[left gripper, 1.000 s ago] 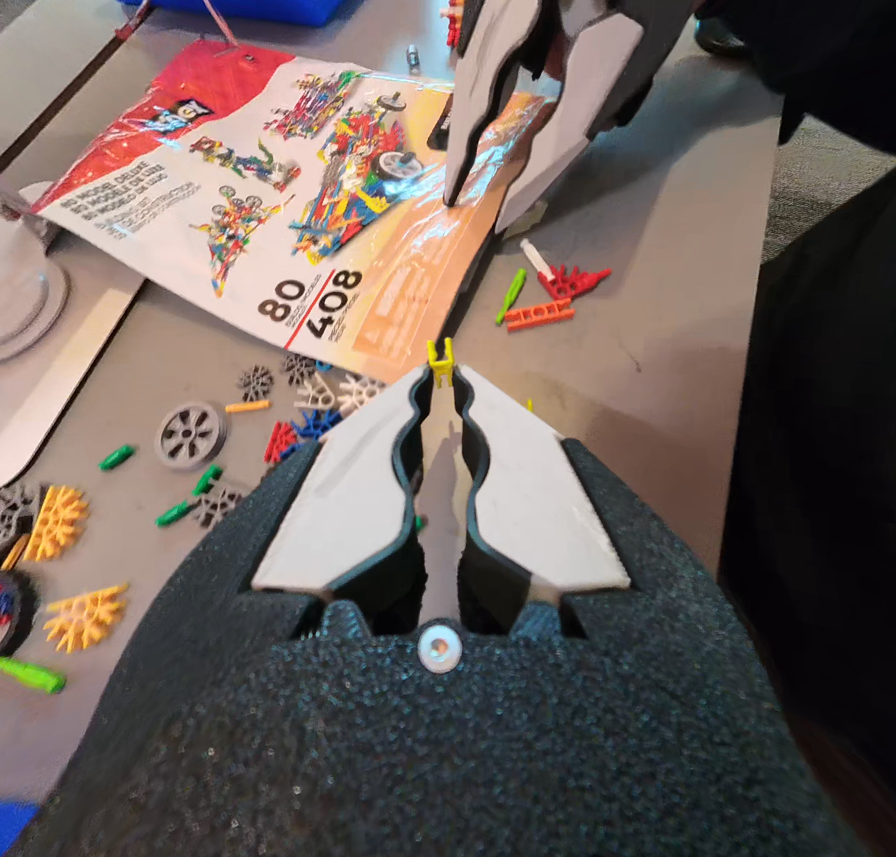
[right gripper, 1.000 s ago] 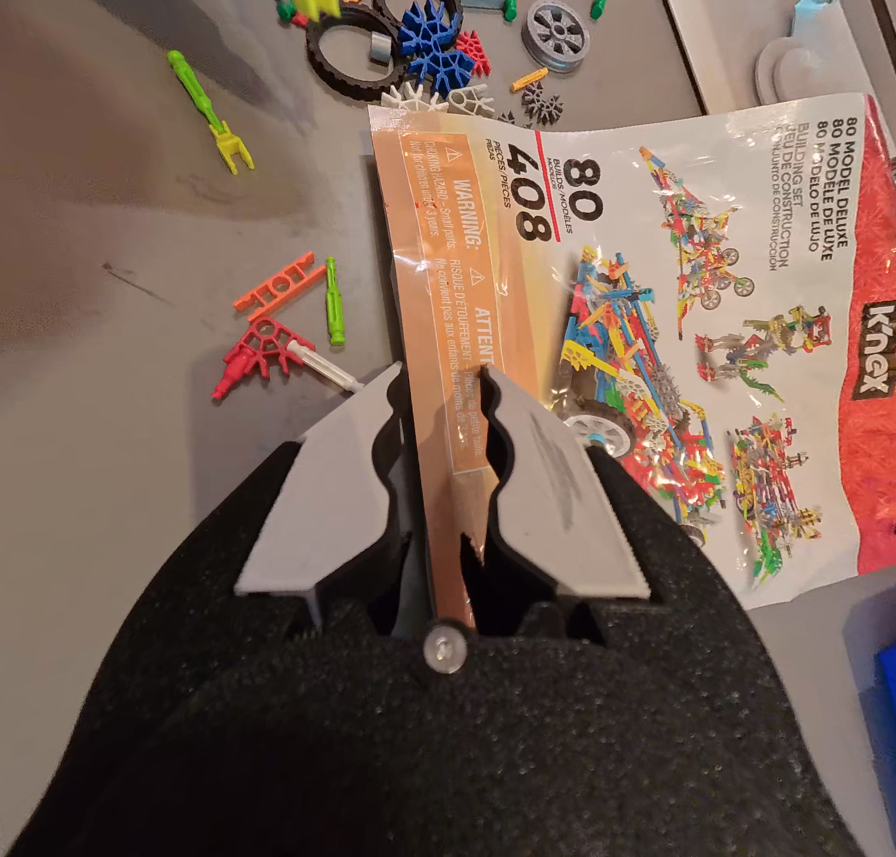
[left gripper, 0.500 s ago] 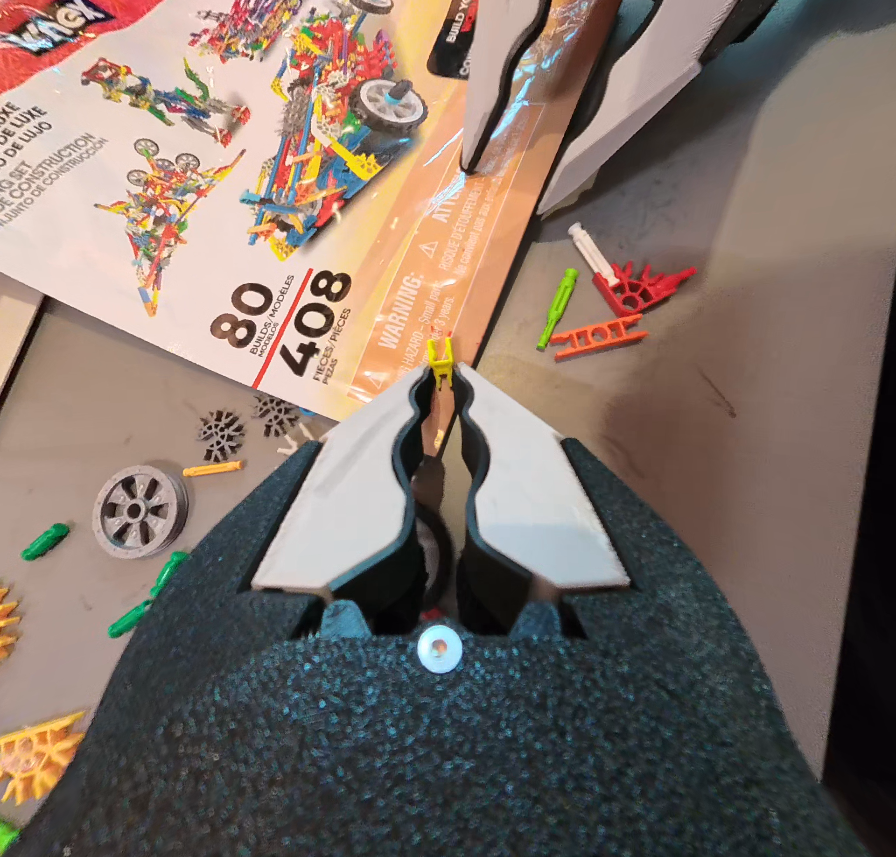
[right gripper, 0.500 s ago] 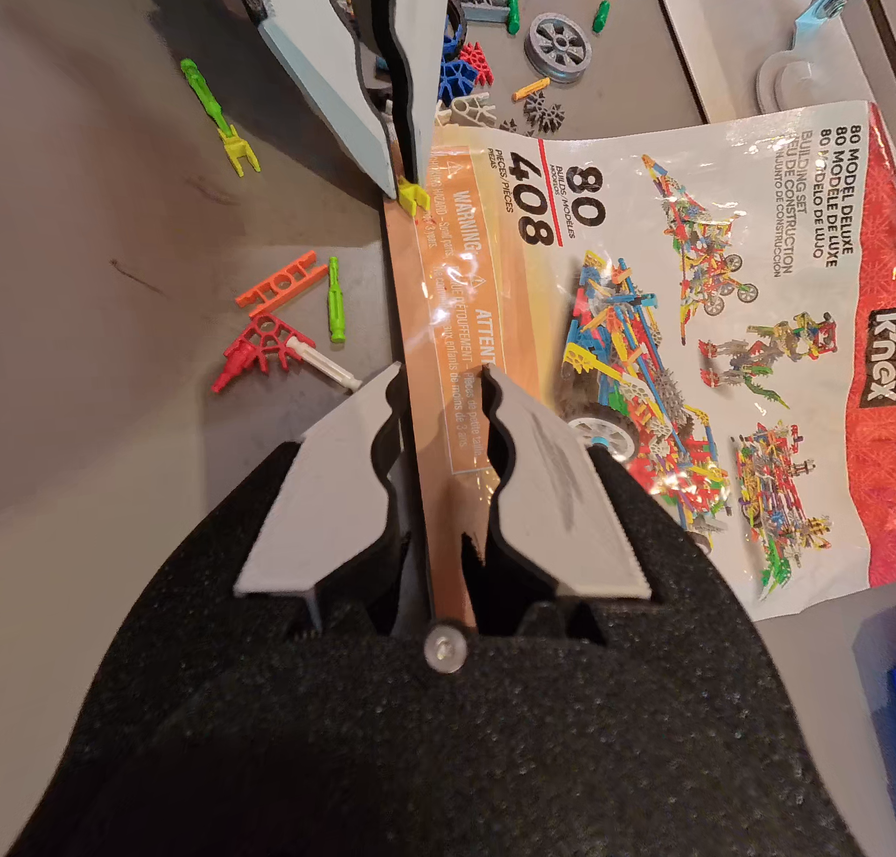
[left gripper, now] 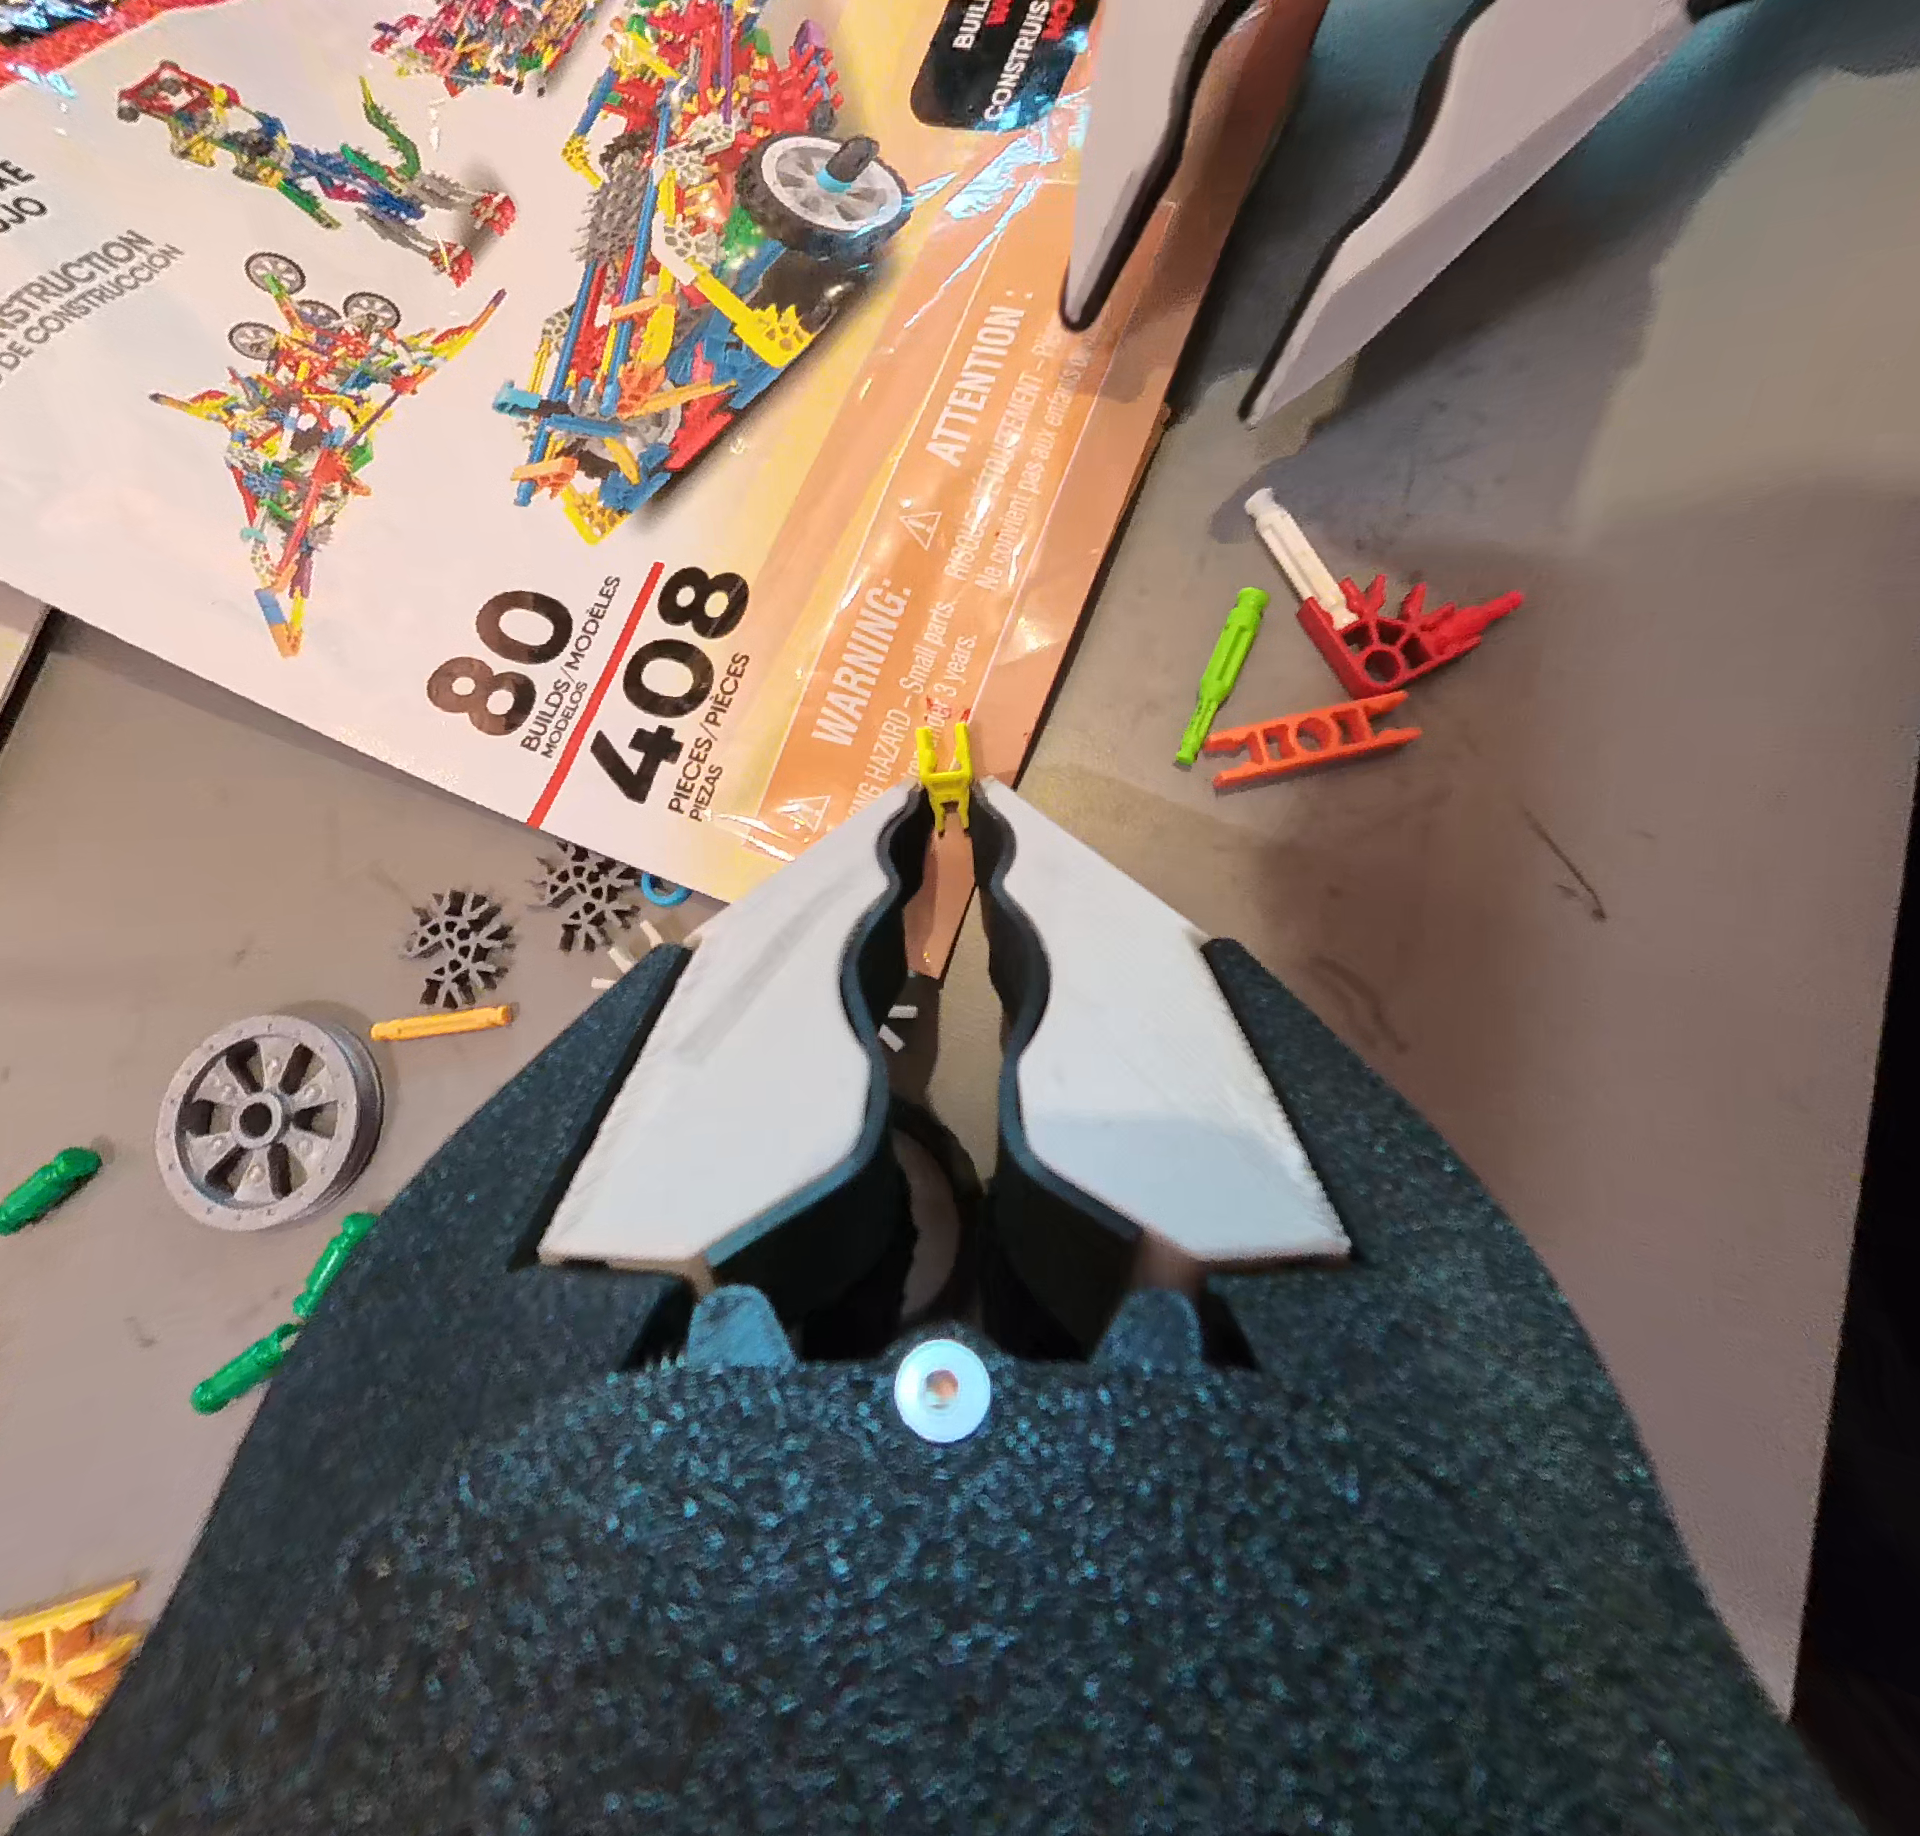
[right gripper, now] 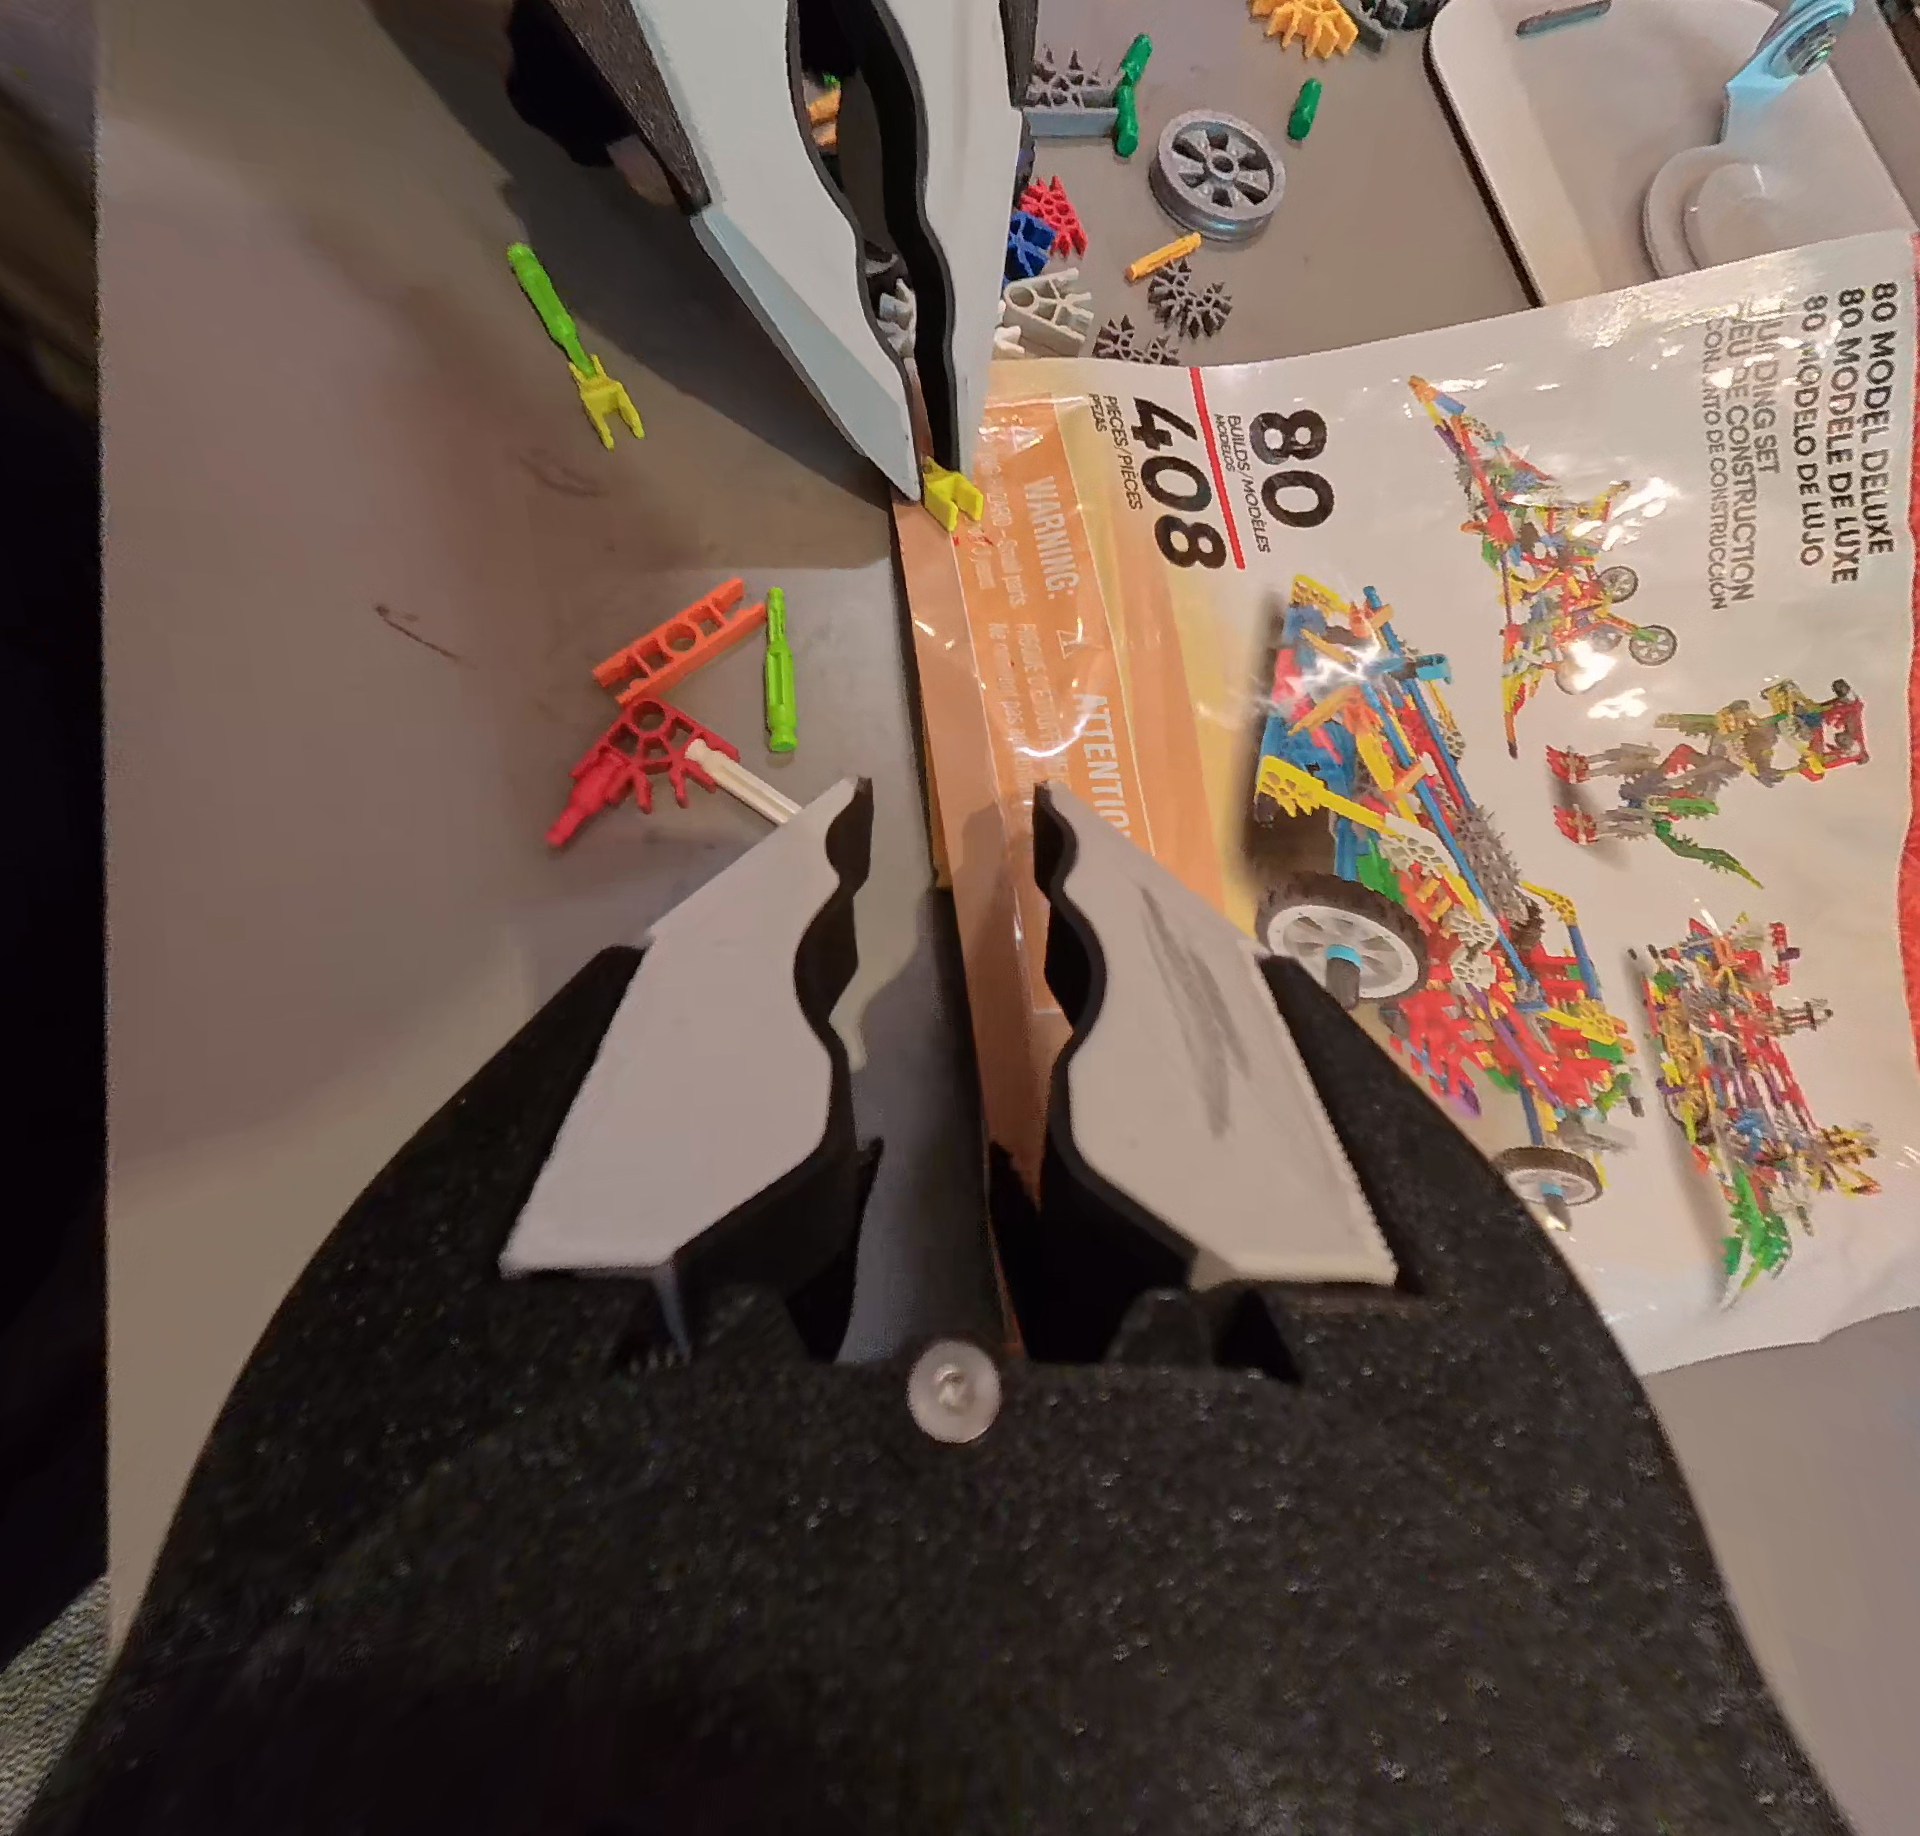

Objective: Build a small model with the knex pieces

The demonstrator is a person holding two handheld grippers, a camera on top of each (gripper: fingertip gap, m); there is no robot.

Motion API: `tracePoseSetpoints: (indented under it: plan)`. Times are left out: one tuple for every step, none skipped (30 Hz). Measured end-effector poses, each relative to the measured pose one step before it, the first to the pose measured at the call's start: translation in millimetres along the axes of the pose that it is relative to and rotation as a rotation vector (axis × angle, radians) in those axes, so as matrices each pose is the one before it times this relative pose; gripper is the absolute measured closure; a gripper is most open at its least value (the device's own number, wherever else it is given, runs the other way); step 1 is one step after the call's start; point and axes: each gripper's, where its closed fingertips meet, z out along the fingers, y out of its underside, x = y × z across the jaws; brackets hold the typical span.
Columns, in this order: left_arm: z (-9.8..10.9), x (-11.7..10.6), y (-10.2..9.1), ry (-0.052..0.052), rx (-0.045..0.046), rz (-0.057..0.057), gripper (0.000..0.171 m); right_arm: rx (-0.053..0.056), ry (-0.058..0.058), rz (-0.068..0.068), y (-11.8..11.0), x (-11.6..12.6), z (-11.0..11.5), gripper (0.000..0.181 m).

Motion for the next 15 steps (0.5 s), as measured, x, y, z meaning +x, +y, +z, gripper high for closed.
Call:
tracePoseSetpoints:
  plan:
    - [0.03, -0.19, -0.09, 0.0002, 0.00133, -0.0010, 0.166, 0.0084, -0.0115, 0.0039, -2.33, -2.24, -0.36, 0.154]
    - [0.12, -0.44, -0.15, -0.0030, 0.00033, 0.0005, 0.166, 0.0098, -0.0182, -0.0015, -2.97, -3.94, -0.21, 0.156]
    - [0.00, -0.20, -0.02, -0.0038, -0.00047, 0.0034, 0.166, 0.0077, -0.0224, -0.0012, -3.04, -4.96, 0.27, 0.159]
    - [0.04, -0.14, 0.03, -0.0032, 0.00040, 0.0036, 0.165, 0.0047, -0.0186, -0.0016, -2.42, -4.56, 1.23, 0.161]
    - [0.11, 0.00, -0.13, -0.0020, 0.00181, 0.0011, 0.166, -0.0042, -0.0142, 0.0020, -1.17, -3.46, 2.26, 0.163]
    - [0.00, 0.01, 0.01, -0.0009, 0.00192, -0.0003, 0.165, -0.0168, -0.0055, 0.0074, 0.95, -1.54, 3.07, 0.163]
    - [-0.23, 0.00, -0.09, -0.0004, 0.00268, -0.0006, 0.165, -0.0221, 0.0048, 0.0040, 2.42, 0.62, 3.07, 0.163]
    - [-0.44, -0.02, -0.22, -0.0011, 0.00338, -0.0001, 0.165, -0.0162, -0.0032, -0.0025, 1.91, -0.77, 2.53, 0.162]
    - [-0.40, 0.08, 0.15, -0.0020, 0.00103, 0.0010, 0.165, -0.0040, -0.0145, -0.0013, -0.55, -3.04, 2.03, 0.162]
    - [-0.51, 0.32, 0.42, -0.0013, 0.00038, 0.0029, 0.165, 0.0003, -0.0161, 0.0037, -2.08, -3.60, 2.10, 0.162]
    - [-0.56, 0.34, 0.06, -0.0009, 0.00229, 0.0022, 0.165, -0.0049, -0.0092, -0.0005, -1.41, -2.77, 2.47, 0.162]
    - [-0.55, 0.40, 0.03, -0.0012, 0.00243, 0.0007, 0.165, -0.0096, -0.0033, -0.0083, -0.56, -2.14, 2.84, 0.162]
    - [-0.53, 0.40, 0.26, -0.0004, 0.00093, 0.0015, 0.165, -0.0154, 0.0008, -0.0035, 0.53, -1.11, 2.86, 0.164]
    - [-0.61, 0.36, 0.15, -0.0021, 0.00125, 0.0027, 0.165, -0.0168, 0.0082, 0.0029, 1.16, 0.92, 2.70, 0.168]
    - [-0.65, 0.16, 0.05, -0.0028, 0.00142, 0.0018, 0.165, -0.0171, 0.0105, 0.0057, 1.77, 1.81, 2.45, 0.171]
